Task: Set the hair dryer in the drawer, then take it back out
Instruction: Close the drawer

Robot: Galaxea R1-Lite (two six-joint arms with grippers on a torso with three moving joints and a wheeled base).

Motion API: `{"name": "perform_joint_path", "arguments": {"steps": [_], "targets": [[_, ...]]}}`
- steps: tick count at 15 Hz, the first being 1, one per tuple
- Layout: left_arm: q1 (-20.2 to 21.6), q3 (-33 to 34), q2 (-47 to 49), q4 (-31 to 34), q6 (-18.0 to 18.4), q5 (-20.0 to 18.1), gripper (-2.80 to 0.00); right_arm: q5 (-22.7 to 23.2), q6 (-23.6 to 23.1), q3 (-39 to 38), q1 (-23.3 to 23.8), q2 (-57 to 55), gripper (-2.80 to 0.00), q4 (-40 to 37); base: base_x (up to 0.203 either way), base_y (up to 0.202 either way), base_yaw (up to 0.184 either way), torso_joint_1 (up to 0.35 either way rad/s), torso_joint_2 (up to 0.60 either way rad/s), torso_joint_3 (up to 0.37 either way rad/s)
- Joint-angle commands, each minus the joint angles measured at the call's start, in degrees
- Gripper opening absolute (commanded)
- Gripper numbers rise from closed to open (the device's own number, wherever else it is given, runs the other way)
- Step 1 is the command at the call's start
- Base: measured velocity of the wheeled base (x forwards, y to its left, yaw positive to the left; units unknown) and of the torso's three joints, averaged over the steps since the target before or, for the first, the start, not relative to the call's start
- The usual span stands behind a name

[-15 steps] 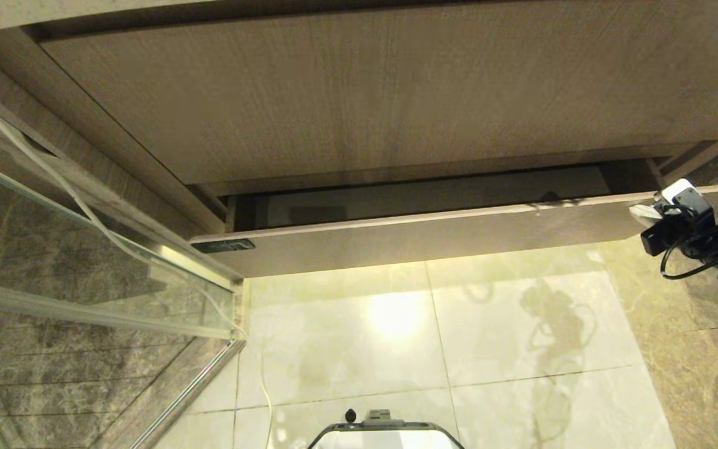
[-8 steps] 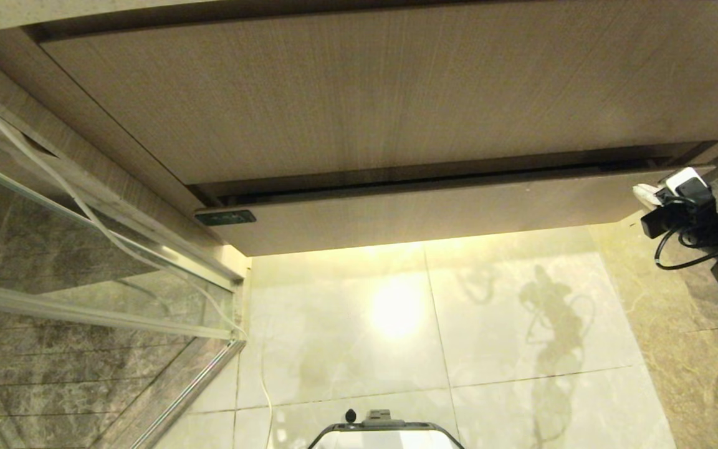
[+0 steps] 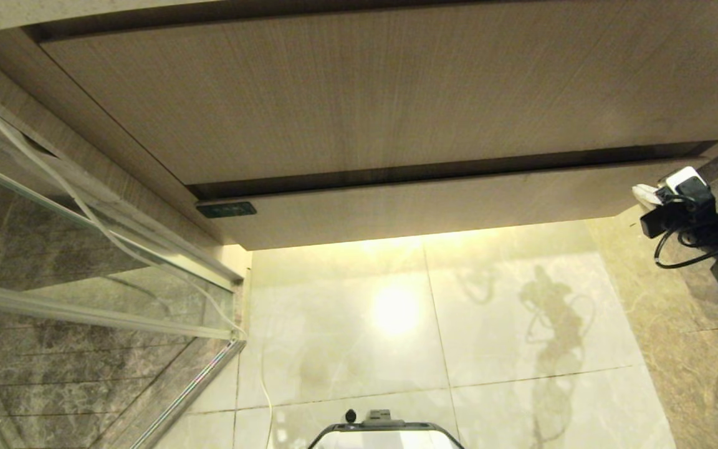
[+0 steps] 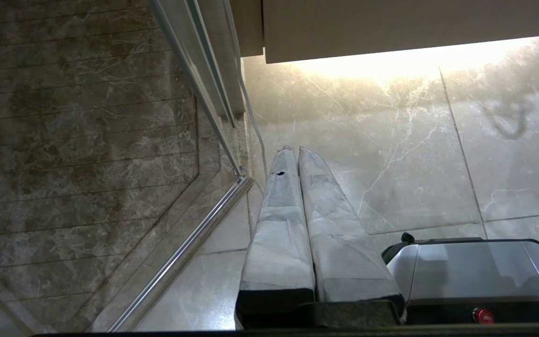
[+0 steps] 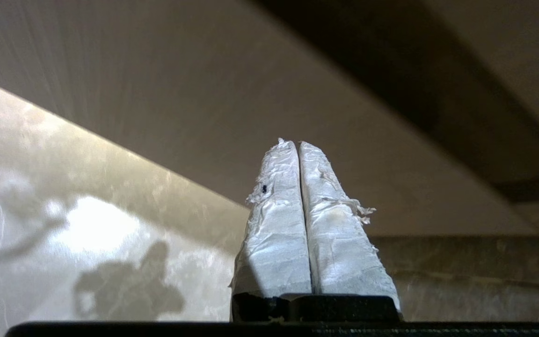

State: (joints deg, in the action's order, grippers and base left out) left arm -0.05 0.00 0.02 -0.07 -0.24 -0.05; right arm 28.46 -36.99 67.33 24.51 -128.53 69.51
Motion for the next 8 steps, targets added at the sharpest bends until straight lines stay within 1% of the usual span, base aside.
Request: {"name": "perform_joint_path", "arguments": {"steps": [1,3,8], "targets": [[-0.04,0.0,-0.02,-0.01,-0.02,-0.04,-2.8,0.35,0.34,0.61,-1.38,0.48,-2.8,0.71,0.0,0.0,0.0,0.0,0.0,0.0],[-0.04,0.07,-0.02,-0.01,-0.02,-0.04,-2.8,0.37,1.01,2.42,-2.34,-0.87,-2.8,1.0,0.0,0.0,0.0,0.0,0.0,0.0],[-0.04,0.05,-0.02,-0.01,-0.02,-0.04,-2.8,0.28,0.95,4.8,-3.36,-4.23,-2.8,5.11,0.0,0.0,0.0,0.0,0.0,0.0]]}}
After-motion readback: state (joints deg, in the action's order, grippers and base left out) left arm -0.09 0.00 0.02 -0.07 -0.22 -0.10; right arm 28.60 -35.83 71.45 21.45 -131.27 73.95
